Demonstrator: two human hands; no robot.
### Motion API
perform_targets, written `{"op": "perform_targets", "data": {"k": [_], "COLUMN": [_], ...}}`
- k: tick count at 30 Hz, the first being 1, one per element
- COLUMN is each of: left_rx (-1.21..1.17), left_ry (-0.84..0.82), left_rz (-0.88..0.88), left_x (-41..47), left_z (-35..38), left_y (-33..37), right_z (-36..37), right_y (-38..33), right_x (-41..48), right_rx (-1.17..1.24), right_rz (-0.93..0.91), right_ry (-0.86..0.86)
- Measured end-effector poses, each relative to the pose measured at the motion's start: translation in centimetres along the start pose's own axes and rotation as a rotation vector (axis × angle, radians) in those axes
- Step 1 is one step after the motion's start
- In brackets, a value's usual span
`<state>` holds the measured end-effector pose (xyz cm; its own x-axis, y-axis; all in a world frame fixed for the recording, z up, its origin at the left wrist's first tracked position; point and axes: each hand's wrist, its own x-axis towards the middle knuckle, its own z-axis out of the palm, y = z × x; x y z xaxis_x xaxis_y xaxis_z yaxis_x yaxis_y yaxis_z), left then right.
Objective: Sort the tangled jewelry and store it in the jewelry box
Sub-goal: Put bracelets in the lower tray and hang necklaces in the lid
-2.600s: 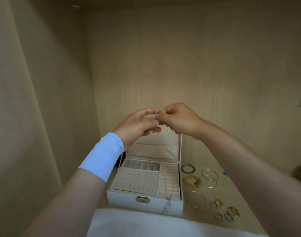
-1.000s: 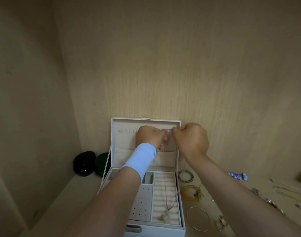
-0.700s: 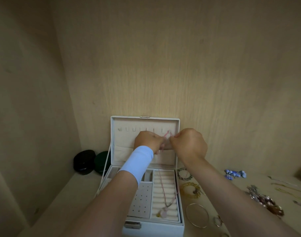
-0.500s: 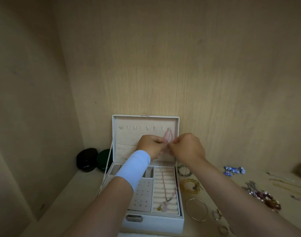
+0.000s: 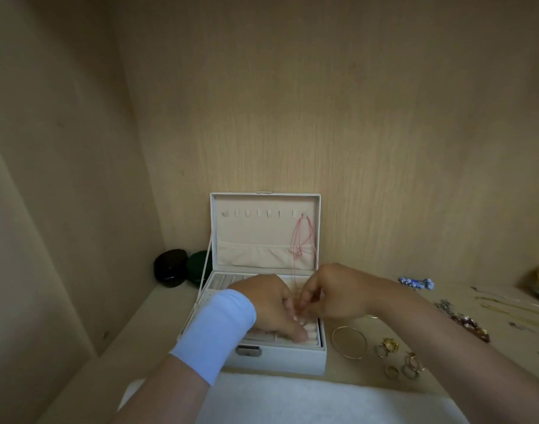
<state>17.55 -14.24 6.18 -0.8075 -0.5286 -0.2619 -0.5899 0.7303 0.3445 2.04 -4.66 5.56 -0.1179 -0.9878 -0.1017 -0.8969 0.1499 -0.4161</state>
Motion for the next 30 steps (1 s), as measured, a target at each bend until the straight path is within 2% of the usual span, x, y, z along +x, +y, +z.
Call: {"op": "perform_targets", "data": {"k": [7,10,13,16,18,21,23,27,30], "left_rx": [-0.005,-0.181,-0.462,-0.618,-0.629,-0.651,-0.571,-0.067,0.136], "left_ry": [0.039,0.181,0.375,0.507,0.543,0.485,0.494,0.484,0.467], "left_rz": [0.050,0.080,0.095,0.120,0.142,0.186,0.176,0.085,0.084], "left_x": [-0.1,0.8,2.6,4.0,4.9,6.1,6.7,7.8,8.7], "left_z": [0.5,0.1,-0.8,-1.9,-2.6,-3.4,-3.6,-2.8,-1.8], "left_y": [0.3,-0.3,-1.0,-0.8,-0.7,-0.7,-0.9,-1.5,-1.8], "right_z": [1.3,0.6,-0.8,-2.3,-3.0,-3.8,-4.0,-4.1,-3.7], "right_y": [0.4,0.5,0.3,-0.2,-0.2,0.3,0.6,1.5,2.1], "right_x": [-0.3,0.1,0.9,1.7,2.4,3.7,4.6,6.3,7.5], "right_rx": [0.012,0.051,0.419,0.804,0.907,0.927,0.847,0.505,0.279], "right_rz": [-0.020,0.012,0.103,0.151,0.146,0.162,0.155,0.120,0.048], "right_ry": [0.040,0.229,0.374,0.336,0.353,0.470,0.554,0.743,0.787]}}
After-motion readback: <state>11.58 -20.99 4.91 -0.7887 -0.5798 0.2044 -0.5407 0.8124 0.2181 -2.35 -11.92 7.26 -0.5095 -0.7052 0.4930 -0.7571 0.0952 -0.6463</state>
